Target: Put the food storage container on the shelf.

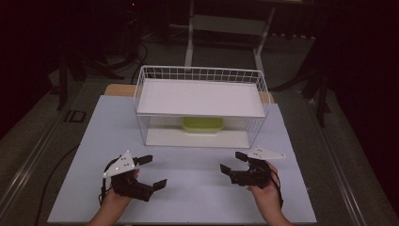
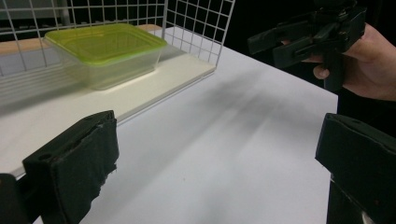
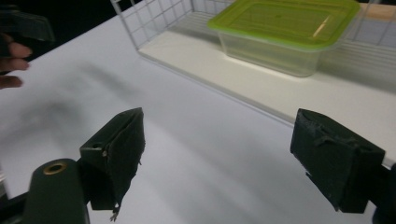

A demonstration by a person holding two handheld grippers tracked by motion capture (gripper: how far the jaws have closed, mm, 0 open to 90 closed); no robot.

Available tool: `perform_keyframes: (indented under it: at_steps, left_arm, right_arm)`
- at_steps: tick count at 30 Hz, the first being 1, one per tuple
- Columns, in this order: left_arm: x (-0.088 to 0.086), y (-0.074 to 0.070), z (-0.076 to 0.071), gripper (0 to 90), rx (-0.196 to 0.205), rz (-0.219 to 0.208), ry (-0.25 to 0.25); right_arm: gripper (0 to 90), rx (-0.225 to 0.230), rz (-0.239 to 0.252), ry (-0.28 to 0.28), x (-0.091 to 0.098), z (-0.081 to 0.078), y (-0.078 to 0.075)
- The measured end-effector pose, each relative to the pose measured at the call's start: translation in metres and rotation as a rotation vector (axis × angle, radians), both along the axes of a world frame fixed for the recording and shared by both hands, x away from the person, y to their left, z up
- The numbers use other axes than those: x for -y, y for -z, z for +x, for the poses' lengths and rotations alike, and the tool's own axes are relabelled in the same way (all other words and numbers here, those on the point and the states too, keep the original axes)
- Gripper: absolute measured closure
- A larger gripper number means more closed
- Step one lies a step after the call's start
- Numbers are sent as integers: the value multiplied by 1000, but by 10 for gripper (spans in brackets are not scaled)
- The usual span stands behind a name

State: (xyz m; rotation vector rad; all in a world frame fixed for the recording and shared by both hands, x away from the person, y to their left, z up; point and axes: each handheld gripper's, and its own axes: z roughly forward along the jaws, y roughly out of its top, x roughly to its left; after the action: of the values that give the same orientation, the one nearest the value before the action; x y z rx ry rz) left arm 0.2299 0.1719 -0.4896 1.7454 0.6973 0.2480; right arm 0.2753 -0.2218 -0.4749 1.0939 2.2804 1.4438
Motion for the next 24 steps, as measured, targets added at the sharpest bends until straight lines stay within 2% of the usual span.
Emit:
perform_keyframes:
  at_steps: [2, 6, 15, 21, 24]
  left_arm:
    - [-2, 1, -2, 2, -3, -6, -2]
    - [-3, 4, -7, 2, -19, -29, -3]
    - [-3, 9, -13, 1, -7, -28, 11]
    - [0, 14, -15, 2, 1, -14, 23]
    - [2, 16, -15, 2, 15, 5, 31]
  right_arm:
    - [177, 4, -9, 4, 4, -3, 1]
    - [177, -23, -2, 19, 13, -8, 1]
    - [177, -35, -19, 12, 32, -20, 10]
    - [177, -35, -28, 18, 42, -18, 20]
    - [177, -29, -28, -4, 47, -15, 25]
